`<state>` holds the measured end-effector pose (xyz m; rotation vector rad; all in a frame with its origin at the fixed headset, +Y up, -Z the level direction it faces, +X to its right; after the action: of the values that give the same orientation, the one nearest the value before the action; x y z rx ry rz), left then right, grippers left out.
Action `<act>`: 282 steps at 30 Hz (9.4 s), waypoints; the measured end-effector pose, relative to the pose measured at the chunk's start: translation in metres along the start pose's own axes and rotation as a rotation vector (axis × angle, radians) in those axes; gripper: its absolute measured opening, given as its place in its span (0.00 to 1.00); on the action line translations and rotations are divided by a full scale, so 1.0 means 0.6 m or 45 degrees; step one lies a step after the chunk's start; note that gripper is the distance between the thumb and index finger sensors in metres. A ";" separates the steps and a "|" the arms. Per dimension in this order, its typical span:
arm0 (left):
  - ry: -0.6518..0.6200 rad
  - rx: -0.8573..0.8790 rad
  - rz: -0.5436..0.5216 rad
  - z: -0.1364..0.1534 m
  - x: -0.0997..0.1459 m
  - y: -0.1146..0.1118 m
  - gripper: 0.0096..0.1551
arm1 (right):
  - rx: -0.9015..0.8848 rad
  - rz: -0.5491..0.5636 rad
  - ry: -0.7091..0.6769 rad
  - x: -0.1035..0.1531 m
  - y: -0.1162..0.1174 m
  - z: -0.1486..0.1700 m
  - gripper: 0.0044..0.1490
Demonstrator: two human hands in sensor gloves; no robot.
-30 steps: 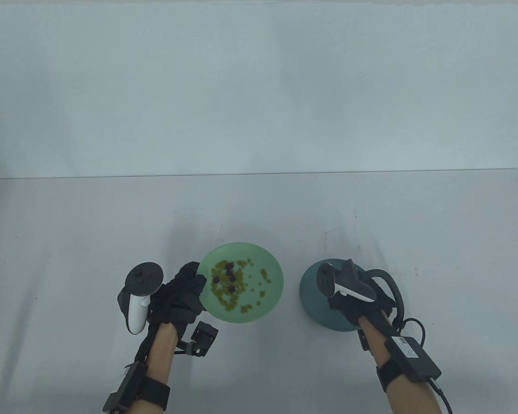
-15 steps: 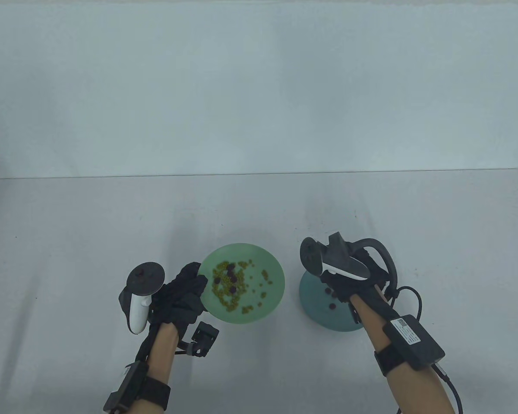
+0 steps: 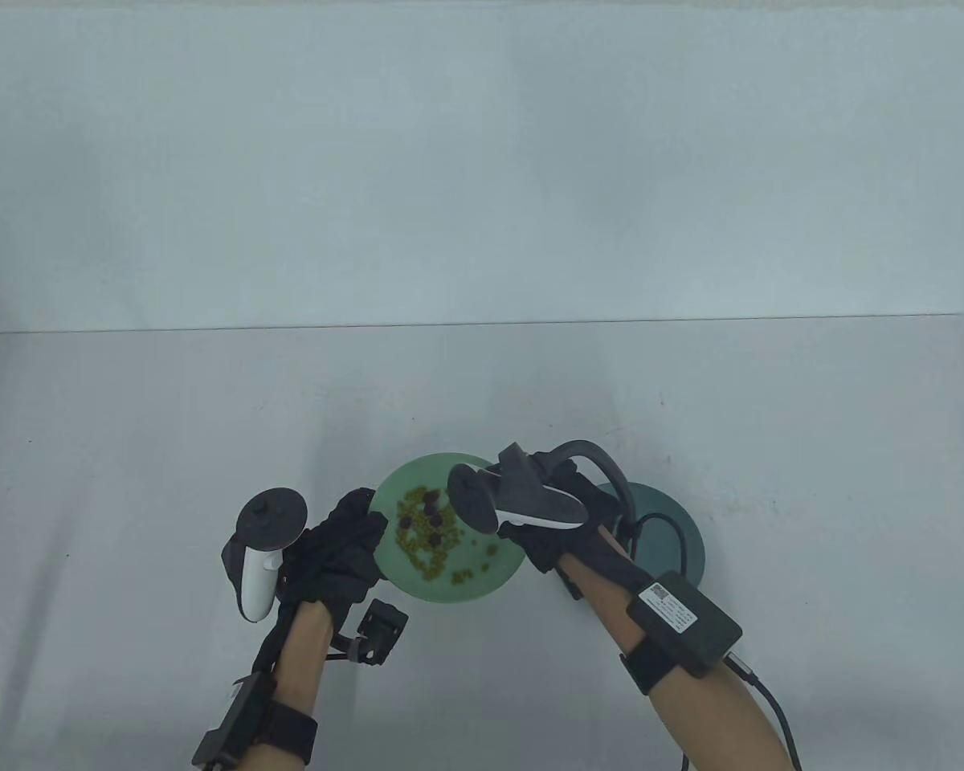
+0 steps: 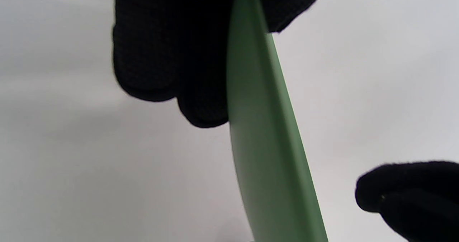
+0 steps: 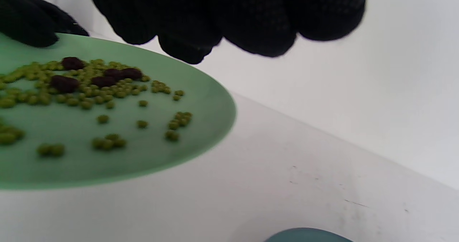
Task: Pick cranberries with hand pinch into plate
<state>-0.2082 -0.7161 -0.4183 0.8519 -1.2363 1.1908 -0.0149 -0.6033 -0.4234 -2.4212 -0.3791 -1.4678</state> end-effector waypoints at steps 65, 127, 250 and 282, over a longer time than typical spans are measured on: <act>0.002 0.022 0.010 -0.002 0.002 0.000 0.32 | -0.051 0.088 -0.192 -0.009 -0.027 -0.060 0.30; 0.011 -0.003 0.000 0.001 0.002 0.000 0.33 | -0.198 -0.457 0.435 0.095 0.313 0.227 0.30; -0.015 0.064 0.037 -0.002 0.000 0.002 0.32 | -0.117 -0.107 -0.262 -0.050 0.034 -0.085 0.31; 0.016 -0.008 0.020 0.004 0.000 0.004 0.32 | -0.185 0.033 -0.069 0.003 -0.027 0.061 0.31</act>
<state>-0.2109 -0.7176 -0.4182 0.8305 -1.2384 1.2029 0.0100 -0.5746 -0.4361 -2.5728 -0.2593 -1.4686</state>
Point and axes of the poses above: the tracker on the back of each hand, its own z axis roughly to the little-finger side, its own x axis roughly from the fingertips to the wrist, y = z × x, the point moved 5 cm from there along -x, roughly from the wrist to the fingertips, and after that the axes turned 8 degrees about x, right-handed, at the moved point
